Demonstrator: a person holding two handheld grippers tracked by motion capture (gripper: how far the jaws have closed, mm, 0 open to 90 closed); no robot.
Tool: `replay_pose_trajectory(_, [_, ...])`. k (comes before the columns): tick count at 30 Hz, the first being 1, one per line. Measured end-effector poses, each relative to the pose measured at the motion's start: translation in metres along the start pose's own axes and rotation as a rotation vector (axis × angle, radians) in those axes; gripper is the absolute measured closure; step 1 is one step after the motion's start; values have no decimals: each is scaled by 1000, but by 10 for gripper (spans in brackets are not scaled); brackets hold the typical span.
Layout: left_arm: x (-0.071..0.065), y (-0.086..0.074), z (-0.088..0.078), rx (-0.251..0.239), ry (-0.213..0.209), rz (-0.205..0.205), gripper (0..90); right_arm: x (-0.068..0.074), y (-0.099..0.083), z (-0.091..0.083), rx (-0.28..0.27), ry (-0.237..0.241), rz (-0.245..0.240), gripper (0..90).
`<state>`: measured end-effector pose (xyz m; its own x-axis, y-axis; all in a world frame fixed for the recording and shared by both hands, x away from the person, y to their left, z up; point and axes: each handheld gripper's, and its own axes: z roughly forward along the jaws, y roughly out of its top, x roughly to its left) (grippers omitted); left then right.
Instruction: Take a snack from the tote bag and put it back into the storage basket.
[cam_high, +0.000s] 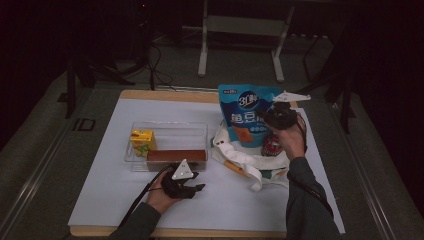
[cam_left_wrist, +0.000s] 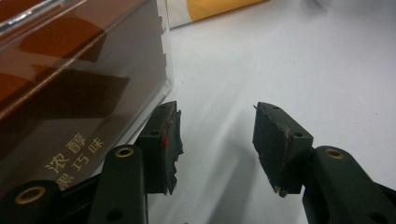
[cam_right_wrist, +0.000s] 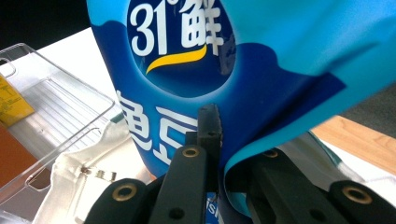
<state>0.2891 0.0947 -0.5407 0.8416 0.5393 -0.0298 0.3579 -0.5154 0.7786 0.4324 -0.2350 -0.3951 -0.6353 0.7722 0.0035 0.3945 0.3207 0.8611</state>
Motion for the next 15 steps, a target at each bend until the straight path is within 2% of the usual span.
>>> replay_pose_trajectory(6, [0,0,0,2,-2,3,503,6,6,-1,4,-4,-17,885])
replay_pose_trajectory(15, [0,0,0,2,-3,3,503,11,11,-5,-9,3,-18,888])
